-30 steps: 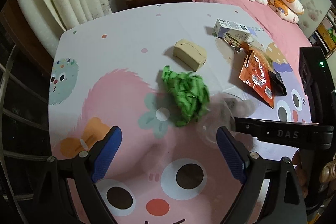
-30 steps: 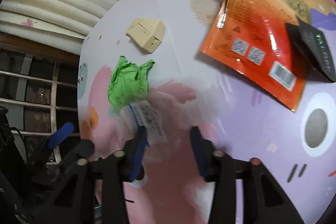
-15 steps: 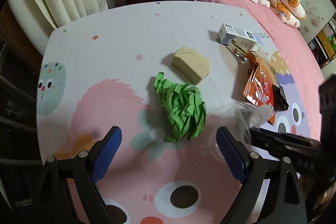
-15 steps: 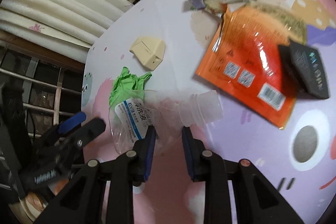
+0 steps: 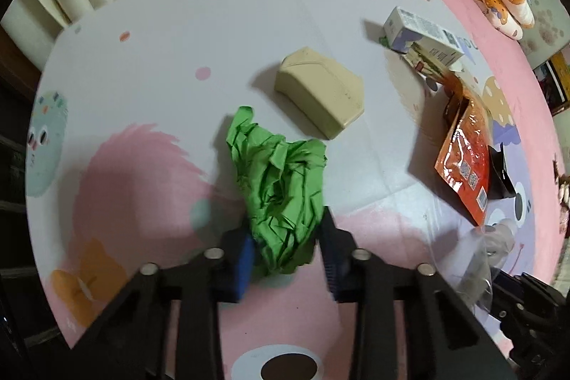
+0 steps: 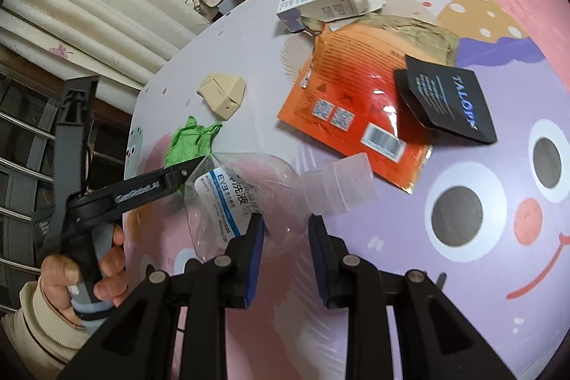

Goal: Collect trash
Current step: 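Grasp the green crumpled paper with the left tool while the right tool grasps the clear plastic bottle, then carry the green paper and plastic bottle down toward the bin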

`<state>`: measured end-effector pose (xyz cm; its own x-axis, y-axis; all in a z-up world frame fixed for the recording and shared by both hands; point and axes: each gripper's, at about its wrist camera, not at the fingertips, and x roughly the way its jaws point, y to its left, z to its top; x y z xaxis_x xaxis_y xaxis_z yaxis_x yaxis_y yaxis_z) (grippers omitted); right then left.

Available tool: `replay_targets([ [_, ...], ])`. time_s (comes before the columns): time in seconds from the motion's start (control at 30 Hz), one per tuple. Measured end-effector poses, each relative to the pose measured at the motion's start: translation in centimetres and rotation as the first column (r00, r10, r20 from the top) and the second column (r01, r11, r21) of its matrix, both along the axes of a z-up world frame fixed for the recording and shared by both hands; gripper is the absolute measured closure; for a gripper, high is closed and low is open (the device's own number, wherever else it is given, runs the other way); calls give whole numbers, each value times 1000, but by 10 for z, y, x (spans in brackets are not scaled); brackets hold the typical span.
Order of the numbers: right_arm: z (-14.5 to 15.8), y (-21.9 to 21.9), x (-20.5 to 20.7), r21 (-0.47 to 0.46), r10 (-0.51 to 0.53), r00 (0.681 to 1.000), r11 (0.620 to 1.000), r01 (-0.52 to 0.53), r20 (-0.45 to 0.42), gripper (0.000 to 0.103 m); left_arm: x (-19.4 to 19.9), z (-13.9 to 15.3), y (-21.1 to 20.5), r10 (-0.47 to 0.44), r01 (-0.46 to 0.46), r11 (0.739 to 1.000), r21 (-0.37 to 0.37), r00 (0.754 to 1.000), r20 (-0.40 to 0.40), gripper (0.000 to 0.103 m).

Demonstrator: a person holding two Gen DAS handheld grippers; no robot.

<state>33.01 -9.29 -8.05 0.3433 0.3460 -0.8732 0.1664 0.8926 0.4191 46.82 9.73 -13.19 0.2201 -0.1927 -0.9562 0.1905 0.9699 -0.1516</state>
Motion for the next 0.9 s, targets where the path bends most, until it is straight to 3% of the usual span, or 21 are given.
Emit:
replay_targets([
  [0.4, 32, -11, -53, 13, 29, 997, 999, -30, 70, 78, -89, 61, -7, -12, 14, 1000, -15, 993, 115, 79],
  [0.7, 65, -34, -137, -1, 116, 986, 993, -117, 122, 78, -215, 121, -32, 12, -7, 1000, -26, 978, 210, 78],
  [0.9, 74, -55, -207, -12, 170, 977, 985, -170, 128, 78, -296, 136, -60, 44, -36, 999, -40, 972, 232, 78],
])
